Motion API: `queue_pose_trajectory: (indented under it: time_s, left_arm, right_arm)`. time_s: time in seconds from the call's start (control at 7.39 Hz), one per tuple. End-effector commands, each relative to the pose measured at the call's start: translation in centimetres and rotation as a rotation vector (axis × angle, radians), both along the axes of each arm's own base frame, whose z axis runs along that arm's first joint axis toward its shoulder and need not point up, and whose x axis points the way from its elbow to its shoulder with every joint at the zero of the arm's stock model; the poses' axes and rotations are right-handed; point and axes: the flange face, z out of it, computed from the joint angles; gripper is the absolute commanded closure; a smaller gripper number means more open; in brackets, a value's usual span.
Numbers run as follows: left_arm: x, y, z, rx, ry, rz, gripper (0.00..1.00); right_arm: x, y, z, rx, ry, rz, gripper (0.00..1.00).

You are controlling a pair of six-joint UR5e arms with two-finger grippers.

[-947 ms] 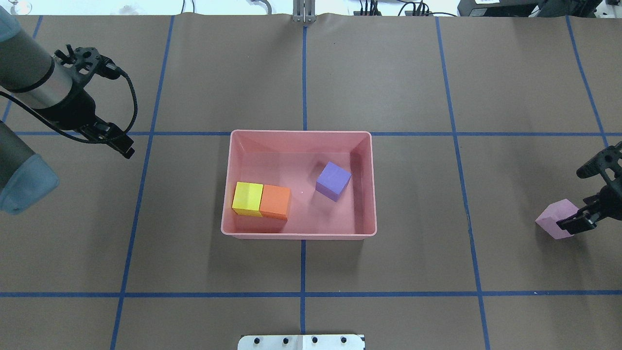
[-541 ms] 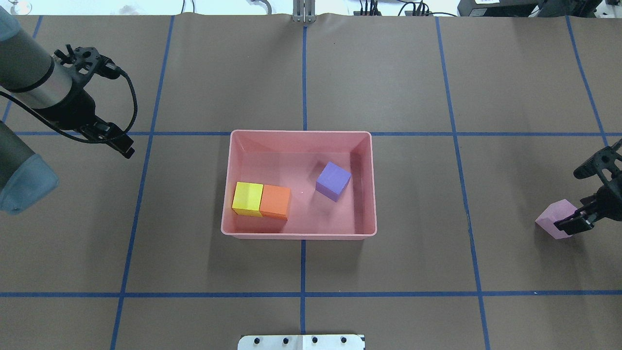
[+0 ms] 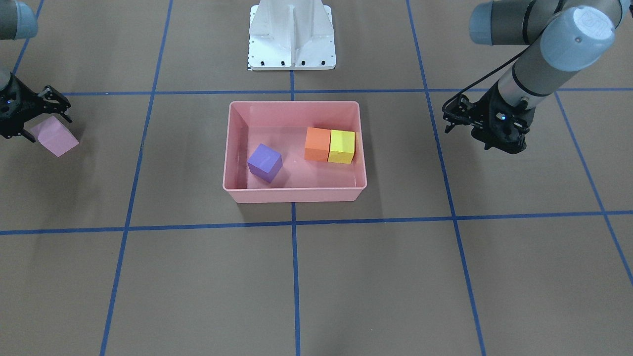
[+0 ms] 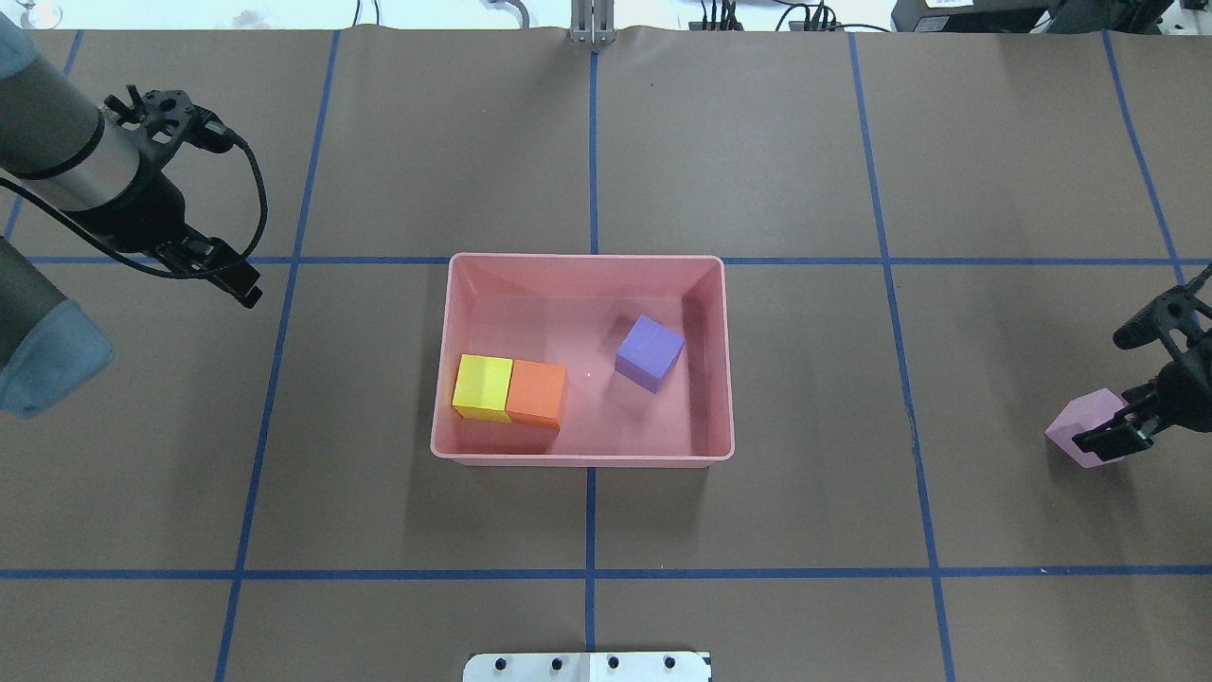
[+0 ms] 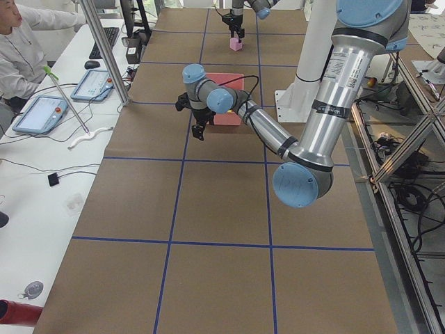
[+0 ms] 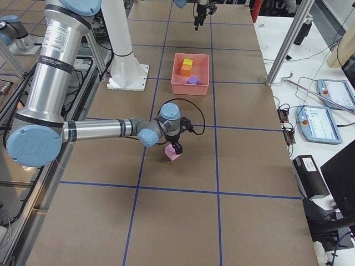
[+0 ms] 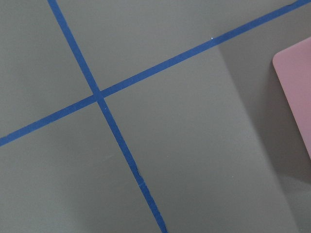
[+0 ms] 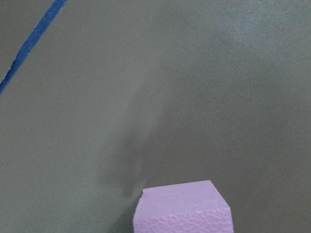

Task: Place blocks into pink bin with both arms
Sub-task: 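Close the right gripper on the light pink cube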

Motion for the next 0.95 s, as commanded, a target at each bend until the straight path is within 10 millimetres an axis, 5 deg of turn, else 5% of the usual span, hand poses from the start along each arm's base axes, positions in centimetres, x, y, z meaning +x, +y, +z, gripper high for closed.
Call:
queue_pose_trajectory:
  time_s: [0.0, 0.54, 0.68, 0.81]
  left_arm:
    - [0.0, 0.0, 0.1, -0.001, -0.001, 0.0, 0.0]
    - [0.1, -0.1, 0.2, -0.004, -0.003, 0.002, 0.0]
    - [0.1, -0.1, 0.2, -0.004, -0.003, 0.002, 0.0]
    - [0.1, -0.1, 0.2, -0.003, -0.003, 0.003, 0.0]
  right_arm:
    - [0.0, 0.0, 0.7, -0.001, 0.016, -0.003, 0.0]
    - [-1.3, -0.6, 2.7, -0.022, 0.041, -0.01, 0.03]
    - [-1.4, -0.8, 2.7, -0.02, 0.045, -0.002, 0.76]
    - [-2.3, -1.5, 1.0, -0.002, 0.008, -0.012, 0.84]
